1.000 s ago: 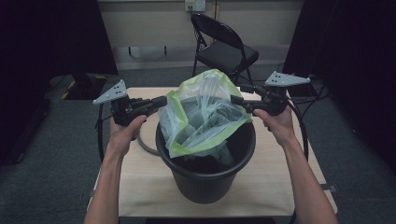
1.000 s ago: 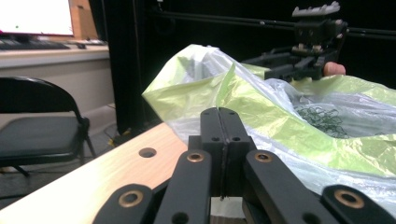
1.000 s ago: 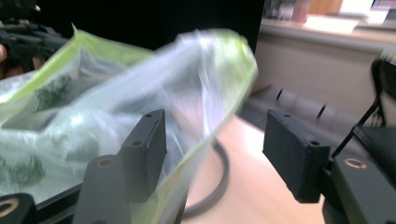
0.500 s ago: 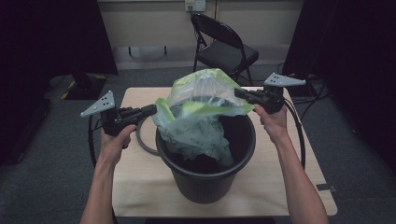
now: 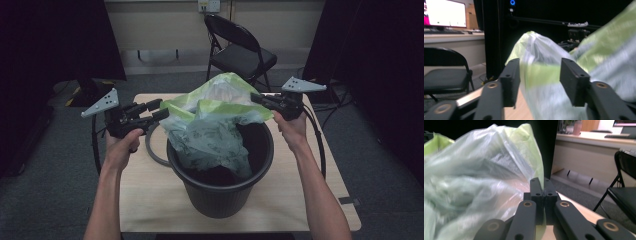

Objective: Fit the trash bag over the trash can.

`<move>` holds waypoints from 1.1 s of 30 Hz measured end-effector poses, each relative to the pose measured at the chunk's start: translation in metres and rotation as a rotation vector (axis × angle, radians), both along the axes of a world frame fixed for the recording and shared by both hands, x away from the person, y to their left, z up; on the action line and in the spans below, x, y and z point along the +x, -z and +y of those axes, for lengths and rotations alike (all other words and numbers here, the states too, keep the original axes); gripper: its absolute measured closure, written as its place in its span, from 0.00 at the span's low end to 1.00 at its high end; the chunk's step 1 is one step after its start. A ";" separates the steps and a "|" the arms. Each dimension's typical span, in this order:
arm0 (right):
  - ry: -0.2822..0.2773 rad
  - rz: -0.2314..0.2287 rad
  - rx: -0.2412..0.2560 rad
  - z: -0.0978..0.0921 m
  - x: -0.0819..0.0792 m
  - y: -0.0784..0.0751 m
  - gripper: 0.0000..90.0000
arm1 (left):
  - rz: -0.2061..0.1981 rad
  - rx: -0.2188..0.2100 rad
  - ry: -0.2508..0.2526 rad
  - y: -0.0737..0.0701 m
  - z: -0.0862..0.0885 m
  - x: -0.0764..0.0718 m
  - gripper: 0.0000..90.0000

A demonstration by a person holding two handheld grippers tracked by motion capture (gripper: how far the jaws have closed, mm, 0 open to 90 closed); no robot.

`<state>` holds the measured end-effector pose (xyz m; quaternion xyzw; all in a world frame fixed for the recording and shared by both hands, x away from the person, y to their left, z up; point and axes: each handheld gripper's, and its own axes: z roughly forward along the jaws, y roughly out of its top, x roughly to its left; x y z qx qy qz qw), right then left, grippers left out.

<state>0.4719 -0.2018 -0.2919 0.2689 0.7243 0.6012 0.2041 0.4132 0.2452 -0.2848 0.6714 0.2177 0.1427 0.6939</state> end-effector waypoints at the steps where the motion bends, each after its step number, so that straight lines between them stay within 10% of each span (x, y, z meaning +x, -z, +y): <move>1: -0.001 -0.005 -0.001 0.001 0.000 -0.002 0.99 | -0.006 -0.004 0.000 -0.005 -0.002 0.001 0.52; 9: -0.036 -0.046 -0.041 0.019 -0.001 -0.017 0.99 | -0.018 -0.001 0.070 -0.023 -0.021 0.018 0.70; 13: -0.034 -0.055 -0.060 0.022 -0.003 -0.018 0.92 | 0.049 0.121 0.070 -0.006 -0.036 0.027 0.68; 18: 0.012 -0.066 -0.053 0.011 -0.016 -0.022 0.66 | 0.076 0.106 0.067 0.008 -0.028 0.019 0.58; 26: -0.034 -0.055 -0.025 -0.003 -0.042 -0.018 0.56 | 0.085 0.090 0.083 0.019 -0.012 0.000 0.53; 29: -0.056 -0.026 -0.043 -0.004 -0.044 -0.010 0.58 | 0.075 0.077 0.101 0.021 -0.007 -0.006 0.52; 33: -0.134 -0.005 -0.028 -0.002 -0.041 -0.004 0.89 | 0.059 0.087 0.121 0.021 -0.006 -0.014 0.49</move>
